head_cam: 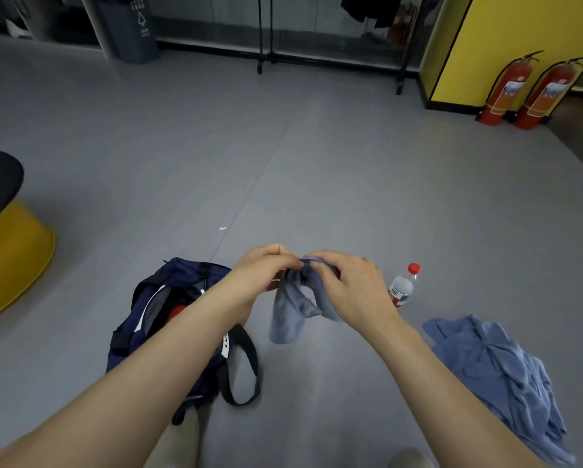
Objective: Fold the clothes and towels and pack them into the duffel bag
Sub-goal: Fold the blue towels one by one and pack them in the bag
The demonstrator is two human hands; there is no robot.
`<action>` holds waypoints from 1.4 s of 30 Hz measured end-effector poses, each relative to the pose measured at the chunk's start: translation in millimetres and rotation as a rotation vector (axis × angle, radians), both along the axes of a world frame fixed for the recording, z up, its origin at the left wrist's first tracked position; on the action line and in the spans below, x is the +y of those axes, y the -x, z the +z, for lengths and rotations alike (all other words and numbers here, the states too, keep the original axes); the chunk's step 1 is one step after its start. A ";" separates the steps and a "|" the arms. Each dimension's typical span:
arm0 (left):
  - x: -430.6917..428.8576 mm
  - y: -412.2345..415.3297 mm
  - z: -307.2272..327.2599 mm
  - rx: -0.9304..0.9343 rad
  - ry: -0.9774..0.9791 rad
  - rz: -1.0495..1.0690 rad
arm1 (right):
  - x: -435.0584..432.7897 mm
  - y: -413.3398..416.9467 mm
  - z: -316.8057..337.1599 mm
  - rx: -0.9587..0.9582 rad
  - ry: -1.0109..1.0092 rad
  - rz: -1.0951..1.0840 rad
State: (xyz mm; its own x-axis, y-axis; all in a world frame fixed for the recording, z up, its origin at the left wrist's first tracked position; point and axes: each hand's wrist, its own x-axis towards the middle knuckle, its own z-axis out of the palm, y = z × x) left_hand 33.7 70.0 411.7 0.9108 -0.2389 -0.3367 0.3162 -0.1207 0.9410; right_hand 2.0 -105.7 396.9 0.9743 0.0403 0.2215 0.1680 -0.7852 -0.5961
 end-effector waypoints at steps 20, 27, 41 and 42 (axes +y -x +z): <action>-14.5 0.2 -8.1 -0.497 -0.446 -0.018 | -24.6 -4.9 1.3 0.013 0.123 -0.031; -3.8 -5.2 -14.3 -0.464 -0.732 -0.061 | -26.5 -4.1 0.0 0.016 0.075 0.015; -19.3 -1.3 -21.4 -0.748 -0.675 -0.154 | -26.0 -8.5 -3.3 0.088 -0.038 -0.029; -16.1 -2.4 -21.6 -0.771 -0.728 -0.175 | -28.7 -9.1 -1.5 0.062 -0.063 -0.029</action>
State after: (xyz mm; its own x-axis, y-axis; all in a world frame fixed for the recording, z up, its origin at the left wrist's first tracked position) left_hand 36.1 53.9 390.1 0.9110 -0.3607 0.1998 -0.4080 -0.7185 0.5633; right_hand 11.0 -134.4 395.4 0.9868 -0.0006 0.1617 0.1065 -0.7498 -0.6530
